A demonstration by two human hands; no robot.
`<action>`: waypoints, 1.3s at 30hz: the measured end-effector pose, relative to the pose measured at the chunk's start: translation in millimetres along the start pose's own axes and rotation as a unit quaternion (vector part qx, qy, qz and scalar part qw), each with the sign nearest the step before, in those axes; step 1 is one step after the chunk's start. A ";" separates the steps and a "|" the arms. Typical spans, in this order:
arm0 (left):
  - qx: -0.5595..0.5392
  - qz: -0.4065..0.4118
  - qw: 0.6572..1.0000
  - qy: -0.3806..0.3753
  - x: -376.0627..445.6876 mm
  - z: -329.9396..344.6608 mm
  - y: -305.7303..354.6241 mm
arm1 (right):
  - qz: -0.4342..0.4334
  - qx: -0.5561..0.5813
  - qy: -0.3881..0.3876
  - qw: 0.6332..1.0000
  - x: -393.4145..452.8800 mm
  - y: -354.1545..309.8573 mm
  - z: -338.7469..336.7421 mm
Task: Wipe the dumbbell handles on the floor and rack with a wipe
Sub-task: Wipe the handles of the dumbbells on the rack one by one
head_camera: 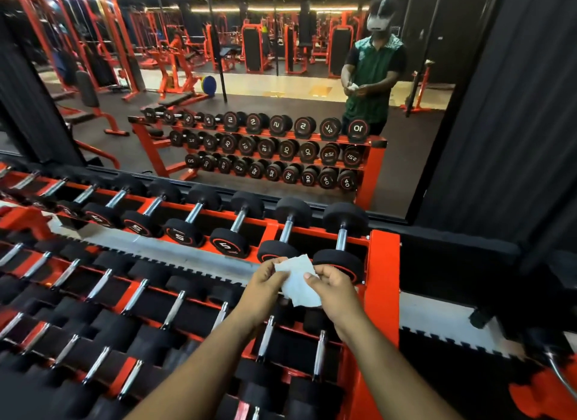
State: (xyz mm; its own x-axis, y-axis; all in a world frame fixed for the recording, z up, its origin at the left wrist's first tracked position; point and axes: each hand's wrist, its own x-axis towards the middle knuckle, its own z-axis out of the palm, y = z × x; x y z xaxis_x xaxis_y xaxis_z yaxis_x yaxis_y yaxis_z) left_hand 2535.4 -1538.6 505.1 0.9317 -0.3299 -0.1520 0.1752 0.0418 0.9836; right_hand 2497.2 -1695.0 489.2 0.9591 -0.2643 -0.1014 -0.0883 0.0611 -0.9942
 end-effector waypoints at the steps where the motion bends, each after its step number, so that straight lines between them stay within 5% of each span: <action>1: -0.008 0.006 1.000 -0.004 2.1 -0.7 -0.8 | -0.004 0.002 0.009 1.000 2.6 0.5 3.8; 9: -0.006 0.018 0.999 0.046 25.1 -8.6 -7.9 | -0.009 -0.060 0.044 0.997 19.6 0.1 13.9; 14: 0.046 0.065 0.996 0.041 35.0 -19.4 -13.3 | 0.059 -0.014 -0.026 0.998 24.0 -9.0 14.5; 27: 0.060 0.048 0.991 0.113 48.4 32.5 -5.6 | -0.020 -0.043 0.021 0.999 67.7 -16.8 -22.5; 39: 0.083 0.072 0.980 0.168 74.1 89.3 1.4 | -0.009 -0.047 -0.070 0.996 110.2 -25.1 -76.3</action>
State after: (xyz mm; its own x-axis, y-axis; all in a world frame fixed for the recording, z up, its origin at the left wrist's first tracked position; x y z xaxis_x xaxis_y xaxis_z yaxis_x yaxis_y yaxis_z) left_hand 2576.3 -1647.2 503.9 1.0000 -0.0012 -0.0064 0.0062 -0.0973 0.9952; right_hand 2584.6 -1799.0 500.3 0.9881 -0.1280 -0.0851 -0.0902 -0.0346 -0.9953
